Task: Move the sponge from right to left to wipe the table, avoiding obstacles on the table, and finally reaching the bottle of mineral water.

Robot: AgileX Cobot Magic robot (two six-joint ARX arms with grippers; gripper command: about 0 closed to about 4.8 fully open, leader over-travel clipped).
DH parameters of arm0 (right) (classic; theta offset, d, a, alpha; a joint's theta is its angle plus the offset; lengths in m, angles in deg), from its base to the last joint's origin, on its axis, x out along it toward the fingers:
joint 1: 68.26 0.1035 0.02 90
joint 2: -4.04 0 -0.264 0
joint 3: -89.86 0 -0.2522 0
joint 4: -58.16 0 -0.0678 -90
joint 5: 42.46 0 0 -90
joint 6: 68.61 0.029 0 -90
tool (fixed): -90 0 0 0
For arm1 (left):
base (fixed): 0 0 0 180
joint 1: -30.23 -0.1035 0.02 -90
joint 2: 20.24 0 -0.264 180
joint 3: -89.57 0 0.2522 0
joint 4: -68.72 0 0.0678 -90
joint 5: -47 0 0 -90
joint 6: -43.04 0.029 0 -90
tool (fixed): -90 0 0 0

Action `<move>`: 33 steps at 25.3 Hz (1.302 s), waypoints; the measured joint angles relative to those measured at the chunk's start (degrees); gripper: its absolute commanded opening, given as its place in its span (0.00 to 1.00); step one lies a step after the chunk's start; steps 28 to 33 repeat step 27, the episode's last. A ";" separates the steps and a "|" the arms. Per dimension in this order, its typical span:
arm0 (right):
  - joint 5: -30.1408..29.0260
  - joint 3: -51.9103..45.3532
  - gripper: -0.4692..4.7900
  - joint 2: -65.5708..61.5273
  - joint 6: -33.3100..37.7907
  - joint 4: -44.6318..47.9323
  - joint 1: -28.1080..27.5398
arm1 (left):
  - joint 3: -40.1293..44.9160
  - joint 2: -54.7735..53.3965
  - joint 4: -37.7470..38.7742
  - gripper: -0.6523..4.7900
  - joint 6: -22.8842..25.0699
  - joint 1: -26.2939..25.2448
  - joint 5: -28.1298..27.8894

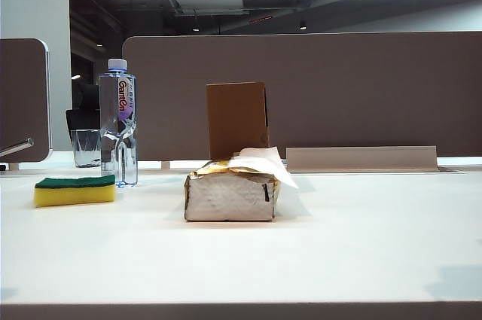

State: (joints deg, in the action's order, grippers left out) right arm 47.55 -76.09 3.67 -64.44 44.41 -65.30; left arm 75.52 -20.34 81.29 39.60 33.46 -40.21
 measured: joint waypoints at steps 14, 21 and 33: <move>-0.02 0.00 0.08 0.00 0.00 -1.66 0.00 | -0.02 0.00 -2.49 0.11 0.00 0.00 0.00; -0.02 0.00 0.08 0.00 0.00 -1.66 0.00 | -0.02 0.00 -2.47 0.11 0.00 0.00 0.00; -0.02 0.00 0.08 0.00 0.00 -1.66 0.00 | -0.02 0.00 -2.49 0.11 0.00 0.00 0.00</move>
